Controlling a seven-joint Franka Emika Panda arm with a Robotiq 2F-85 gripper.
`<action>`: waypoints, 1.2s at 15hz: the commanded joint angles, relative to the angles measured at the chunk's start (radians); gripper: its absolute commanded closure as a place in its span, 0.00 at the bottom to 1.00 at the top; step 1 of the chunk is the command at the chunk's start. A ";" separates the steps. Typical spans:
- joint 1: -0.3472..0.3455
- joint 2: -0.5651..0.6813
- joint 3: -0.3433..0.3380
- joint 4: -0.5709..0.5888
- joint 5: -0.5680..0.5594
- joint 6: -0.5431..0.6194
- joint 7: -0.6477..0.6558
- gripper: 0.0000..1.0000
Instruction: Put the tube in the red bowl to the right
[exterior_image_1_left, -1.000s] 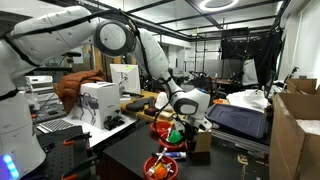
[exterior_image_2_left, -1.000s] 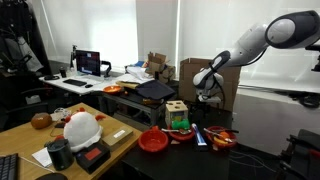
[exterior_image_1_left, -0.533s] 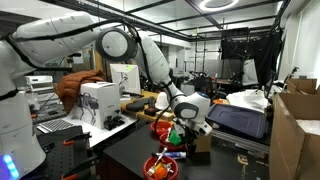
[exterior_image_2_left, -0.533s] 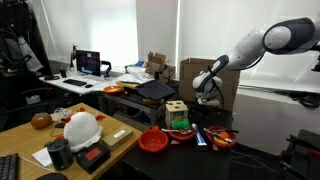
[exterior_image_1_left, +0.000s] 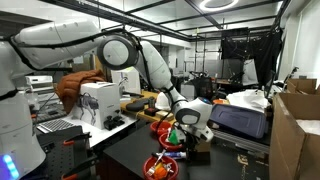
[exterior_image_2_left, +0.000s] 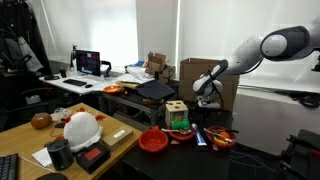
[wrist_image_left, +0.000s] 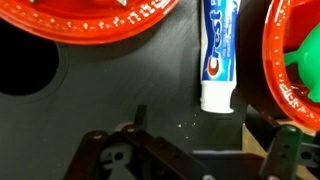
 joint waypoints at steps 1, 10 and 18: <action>-0.010 0.022 0.018 0.054 0.016 -0.072 0.006 0.00; 0.018 0.062 0.003 0.106 0.004 -0.108 0.039 0.00; 0.026 0.119 0.005 0.174 0.000 -0.127 0.036 0.28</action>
